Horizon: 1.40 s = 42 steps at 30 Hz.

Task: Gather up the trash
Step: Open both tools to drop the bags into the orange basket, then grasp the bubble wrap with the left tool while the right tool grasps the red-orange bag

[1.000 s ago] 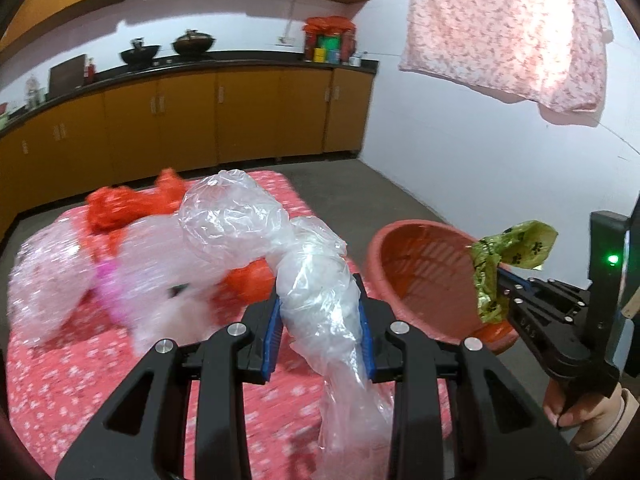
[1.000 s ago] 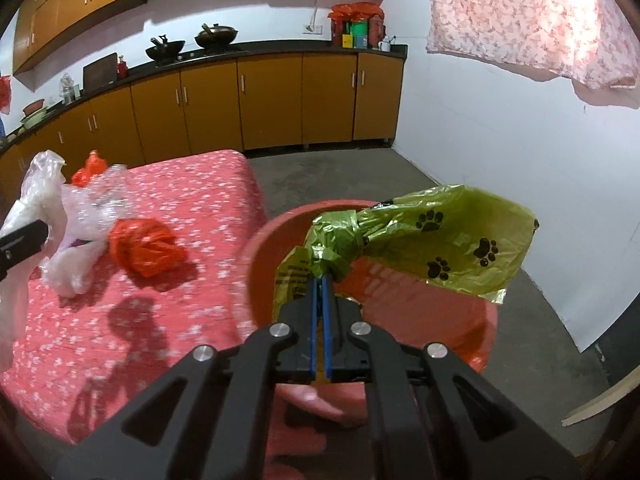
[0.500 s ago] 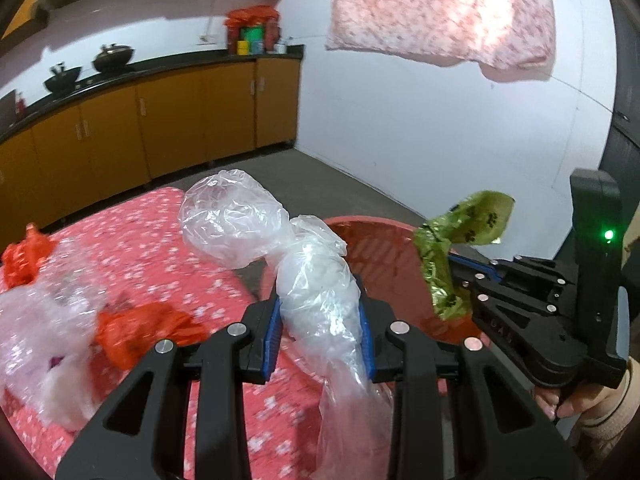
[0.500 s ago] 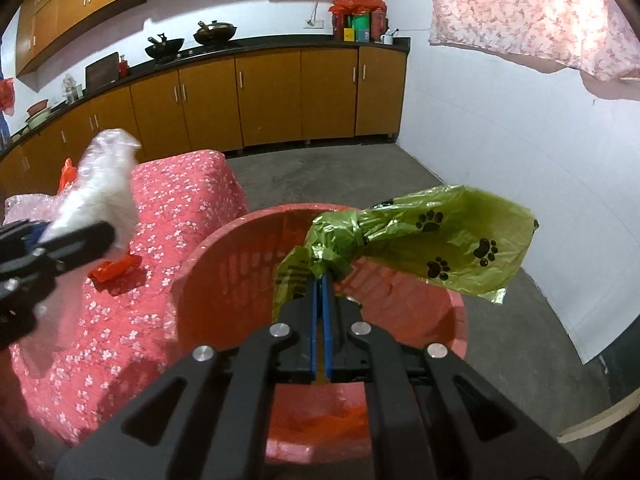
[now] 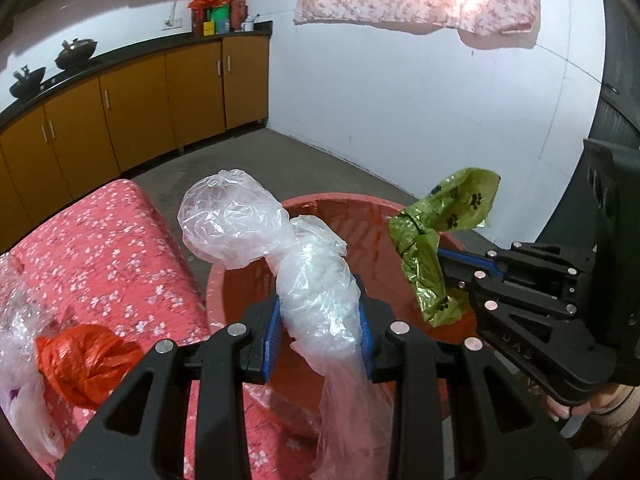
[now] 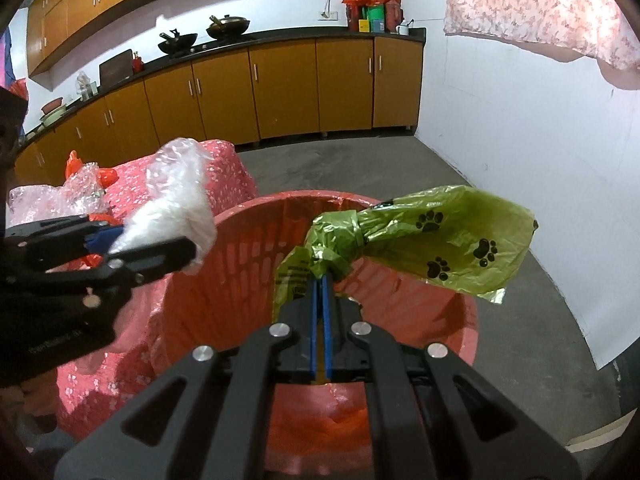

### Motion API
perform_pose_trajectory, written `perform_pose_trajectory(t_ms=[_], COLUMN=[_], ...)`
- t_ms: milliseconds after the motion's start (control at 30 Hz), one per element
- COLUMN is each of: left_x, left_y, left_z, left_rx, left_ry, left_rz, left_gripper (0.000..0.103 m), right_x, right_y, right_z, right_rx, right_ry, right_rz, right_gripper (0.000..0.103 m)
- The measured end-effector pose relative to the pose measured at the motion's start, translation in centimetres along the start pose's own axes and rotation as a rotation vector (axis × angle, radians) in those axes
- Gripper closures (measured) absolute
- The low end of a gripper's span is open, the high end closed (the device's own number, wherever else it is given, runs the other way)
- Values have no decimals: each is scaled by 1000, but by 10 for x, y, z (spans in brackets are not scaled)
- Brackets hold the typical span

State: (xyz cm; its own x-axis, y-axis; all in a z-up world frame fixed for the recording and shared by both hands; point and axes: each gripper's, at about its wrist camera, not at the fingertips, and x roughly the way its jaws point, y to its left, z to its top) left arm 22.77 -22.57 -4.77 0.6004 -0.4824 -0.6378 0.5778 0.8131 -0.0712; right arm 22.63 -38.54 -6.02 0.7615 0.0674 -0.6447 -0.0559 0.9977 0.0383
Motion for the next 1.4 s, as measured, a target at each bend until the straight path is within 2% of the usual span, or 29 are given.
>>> perform_pose_trajectory(t_ms=[167,333,467,633,767,933,1067,1200,1400], left_x=[8,8,8,-1,-21,-68,-106,-148,-192], left_y=[-3,-1,0,6,17,36,56,90,153], left_z=[-1,-3,-3,-4,-8,-28,-50,-80,-127], left_rx=[4,-2,-17,-54,-87,-125,-159,-229,-347], left_ry=[19,29,31,19,-4,-74,-110,-149,-158], left_rz=[-8,-6,-13,6,53,153,257,388,601], left_gripper=[70,63,53,52,52,43,40,30,11], right_x=[-1,-5,-9,-20,-31,-39,-42,-43,-33], right_y=[-2,-4,-8,-13,-11,8,43,84,148], right_z=[0,0,-3,-11,-15,-14,-12,-10,-7], right_rx=[-1,9,30,54,65,66,33,-2,-54], right_ry=[-4,-14,-23,-26,-36,-60,-68,-83,-90], right_rz=[17,12,-3,-21,-28,-6,39,100,172], right_gripper=[94,88,86,83,78,71,66,46,24])
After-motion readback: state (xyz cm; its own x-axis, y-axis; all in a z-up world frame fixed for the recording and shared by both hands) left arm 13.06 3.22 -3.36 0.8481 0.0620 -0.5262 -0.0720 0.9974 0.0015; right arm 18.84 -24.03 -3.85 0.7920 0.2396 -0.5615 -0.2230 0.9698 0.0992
